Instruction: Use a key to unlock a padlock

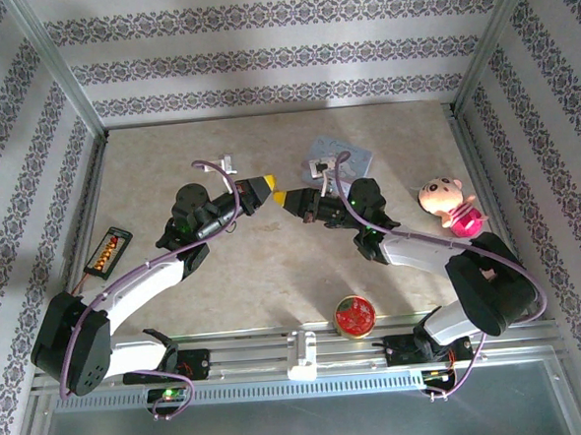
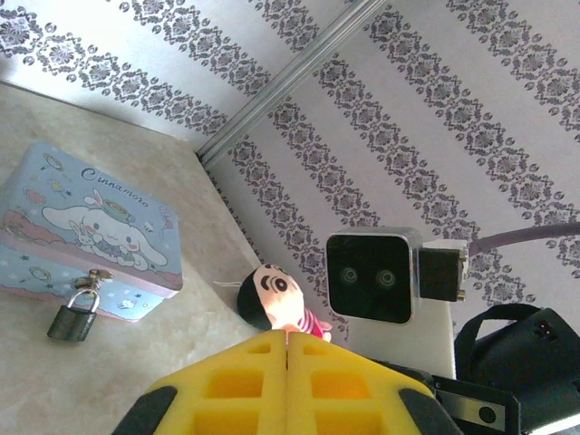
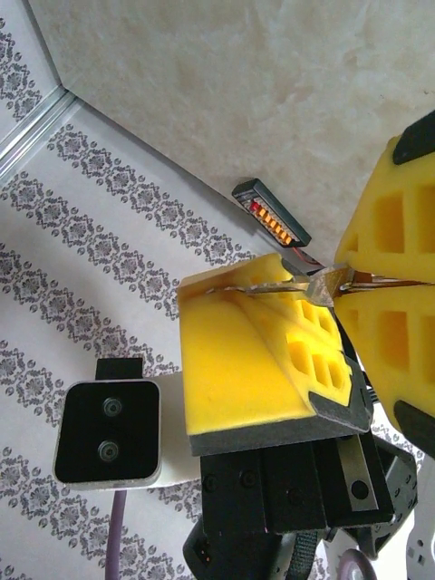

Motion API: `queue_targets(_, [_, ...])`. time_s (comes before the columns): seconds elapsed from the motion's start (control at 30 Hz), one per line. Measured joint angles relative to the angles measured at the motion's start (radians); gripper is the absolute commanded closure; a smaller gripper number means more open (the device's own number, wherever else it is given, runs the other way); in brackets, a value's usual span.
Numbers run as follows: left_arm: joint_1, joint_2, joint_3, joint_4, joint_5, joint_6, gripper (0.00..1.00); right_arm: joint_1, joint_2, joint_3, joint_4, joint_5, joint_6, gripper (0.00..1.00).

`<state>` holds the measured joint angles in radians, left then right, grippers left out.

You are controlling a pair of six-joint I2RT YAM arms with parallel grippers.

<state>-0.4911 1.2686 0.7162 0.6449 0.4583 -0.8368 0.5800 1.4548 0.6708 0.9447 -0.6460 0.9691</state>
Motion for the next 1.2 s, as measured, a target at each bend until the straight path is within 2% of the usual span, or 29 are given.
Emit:
queue_targets(0.1, [0.004,0.000,-0.001,0.003,0.005,-0.006,0.51,-0.003,-0.023,-0.011,-0.024,0.020,-0.008,1.00])
queue_targets(0.13, [0.008,0.000,-0.001,0.003,0.009,-0.011,0.44,-0.008,-0.030,-0.013,-0.037,0.025,-0.013,1.00])
queue_targets(0.27, [0.035,0.000,0.010,-0.034,0.045,-0.002,0.34,-0.008,-0.081,-0.012,-0.154,0.052,-0.071,1.00])
queue_targets(0.4, [0.075,0.005,0.133,-0.245,0.132,0.062,0.24,-0.009,-0.139,-0.012,-0.298,0.075,-0.144,1.00])
queue_targets(0.6, [0.081,0.068,0.433,-0.650,0.272,0.272,0.25,-0.009,-0.208,-0.003,-0.462,0.089,-0.236,1.00])
queue_targets(0.77, [0.081,0.106,0.494,-0.859,0.328,0.384,0.28,-0.009,-0.232,0.019,-0.531,0.088,-0.278,1.00])
queue_targets(1.0, [0.081,0.149,0.478,-0.906,0.386,0.379,0.46,-0.008,-0.236,0.028,-0.562,0.087,-0.295,1.00])
queue_targets(1.2, [0.081,0.169,0.429,-0.807,0.453,0.294,0.50,-0.008,-0.236,0.035,-0.572,0.087,-0.296,1.00])
